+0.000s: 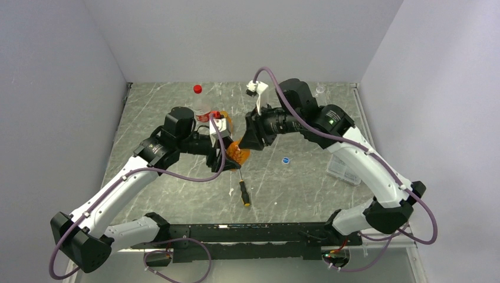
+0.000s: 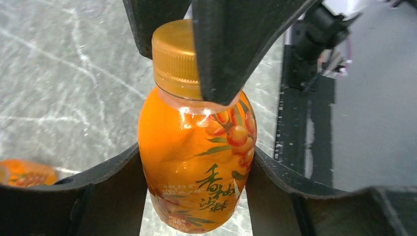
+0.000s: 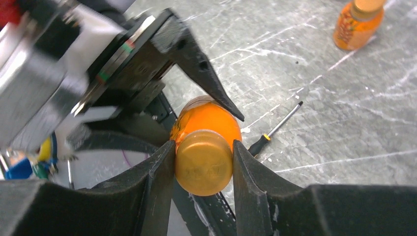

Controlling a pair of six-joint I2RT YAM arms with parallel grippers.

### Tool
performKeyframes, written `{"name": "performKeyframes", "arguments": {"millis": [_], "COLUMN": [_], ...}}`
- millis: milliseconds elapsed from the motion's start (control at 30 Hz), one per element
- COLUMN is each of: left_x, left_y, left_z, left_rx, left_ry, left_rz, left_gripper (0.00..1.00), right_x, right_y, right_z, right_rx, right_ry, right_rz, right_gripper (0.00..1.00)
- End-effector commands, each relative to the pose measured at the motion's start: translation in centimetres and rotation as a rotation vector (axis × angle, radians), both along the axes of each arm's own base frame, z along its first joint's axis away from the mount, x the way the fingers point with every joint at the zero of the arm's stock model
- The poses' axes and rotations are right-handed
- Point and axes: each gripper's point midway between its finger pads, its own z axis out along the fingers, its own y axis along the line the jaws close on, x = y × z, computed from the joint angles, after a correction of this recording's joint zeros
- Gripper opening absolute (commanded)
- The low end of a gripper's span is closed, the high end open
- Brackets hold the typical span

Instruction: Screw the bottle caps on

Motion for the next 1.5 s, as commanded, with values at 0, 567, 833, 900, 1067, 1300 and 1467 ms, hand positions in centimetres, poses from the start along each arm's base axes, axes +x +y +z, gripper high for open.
{"name": "performKeyframes", "arguments": {"millis": [0, 567, 833, 900, 1067, 1300, 1467], "left_x": [6.2, 4.7, 4.4, 4.5, 4.6, 5.2, 6.4], "left_y": [1.2, 1.8, 1.5, 1.5, 1.5, 2.0, 3.8], "left_z": [4.3, 1.6, 1.1, 1.0, 0.9, 1.0, 0.6], "left_rx": [-0.051, -0.027, -0.027, -0.03, -0.027, -0.048, -0.003], "left_ry": [-0.286, -0.261, -0.237, -0.231, -0.223, -0.175, -0.134], "left_rz": [0.286, 0.261, 0.24, 0.244, 0.247, 0.335, 0.465], "left_gripper": [0.0, 0.0, 0.0, 0.0, 0.0, 0.51, 0.99], "right_x": [0.8, 3.9, 4.3, 4.2, 4.3, 5.8, 8.6], "right_y": [0.8, 0.0, 0.8, 1.2, 1.2, 0.4, -1.7], "right_z": [-1.2, 0.2, 1.0, 0.8, 0.1, -0.8, -2.8], "right_rx": [0.0, 0.005, 0.052, 0.053, 0.041, 0.002, -0.051], "right_ry": [0.2, 0.14, 0.136, 0.147, 0.151, 0.125, 0.098], "right_rz": [-0.202, -0.384, -0.38, -0.365, -0.372, -0.421, -0.518], "right_gripper": [0.0, 0.68, 0.57, 0.51, 0.39, 0.1, 0.06]}}
